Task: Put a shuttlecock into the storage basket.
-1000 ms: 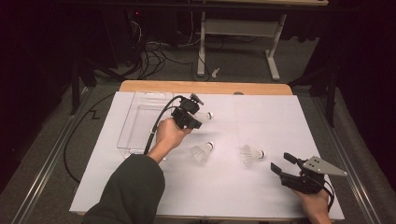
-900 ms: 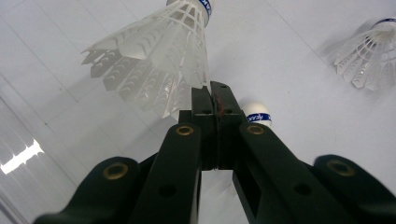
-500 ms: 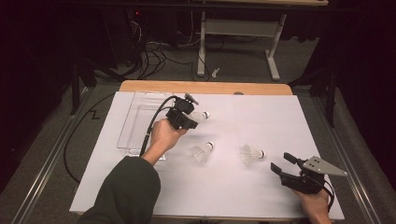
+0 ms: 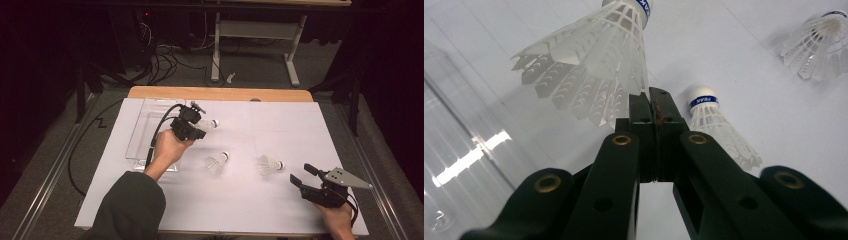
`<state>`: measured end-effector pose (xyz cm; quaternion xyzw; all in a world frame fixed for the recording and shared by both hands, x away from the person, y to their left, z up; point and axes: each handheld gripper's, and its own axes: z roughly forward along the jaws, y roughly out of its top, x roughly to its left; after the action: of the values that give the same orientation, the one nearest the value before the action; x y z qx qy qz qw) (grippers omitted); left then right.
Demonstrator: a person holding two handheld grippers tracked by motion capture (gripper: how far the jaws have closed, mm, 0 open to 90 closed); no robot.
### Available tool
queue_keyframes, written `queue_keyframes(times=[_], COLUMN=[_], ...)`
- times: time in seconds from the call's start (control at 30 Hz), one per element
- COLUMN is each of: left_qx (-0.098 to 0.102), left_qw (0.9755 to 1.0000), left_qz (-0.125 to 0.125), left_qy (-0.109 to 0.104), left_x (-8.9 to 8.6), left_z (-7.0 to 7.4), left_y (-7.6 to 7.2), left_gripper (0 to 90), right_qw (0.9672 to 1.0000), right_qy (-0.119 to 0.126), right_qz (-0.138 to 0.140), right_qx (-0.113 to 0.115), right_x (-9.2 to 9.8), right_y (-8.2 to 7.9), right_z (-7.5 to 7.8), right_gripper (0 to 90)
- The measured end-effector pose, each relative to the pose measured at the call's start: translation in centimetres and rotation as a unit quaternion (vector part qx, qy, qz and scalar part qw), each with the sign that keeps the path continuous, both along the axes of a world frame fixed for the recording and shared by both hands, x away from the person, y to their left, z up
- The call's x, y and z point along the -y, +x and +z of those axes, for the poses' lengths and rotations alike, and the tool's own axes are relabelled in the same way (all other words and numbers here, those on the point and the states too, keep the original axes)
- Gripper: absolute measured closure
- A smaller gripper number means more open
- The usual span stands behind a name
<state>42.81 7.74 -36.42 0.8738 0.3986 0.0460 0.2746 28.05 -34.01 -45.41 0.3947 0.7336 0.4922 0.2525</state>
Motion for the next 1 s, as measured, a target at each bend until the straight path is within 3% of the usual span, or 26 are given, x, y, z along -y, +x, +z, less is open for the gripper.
queue_keyframes(times=[0.5,1.0], left_qx=[0.015,0.025], left_qw=[0.9999,0.9992], left_qz=[0.005,0.029], left_qy=[0.003,-0.008], left_x=[-0.8,-3.3], left_z=[0.4,1.3], left_y=[-0.5,-0.6], left_gripper=[90.0,89.9], right_qw=[1.0,1.0], right_qy=[-0.001,0.0], right_qz=[0.001,0.001], right_qx=[-0.001,-0.001], right_x=[0.0,0.0], right_y=[0.0,0.0], right_z=[0.0,0.0], right_gripper=[32.1,31.9])
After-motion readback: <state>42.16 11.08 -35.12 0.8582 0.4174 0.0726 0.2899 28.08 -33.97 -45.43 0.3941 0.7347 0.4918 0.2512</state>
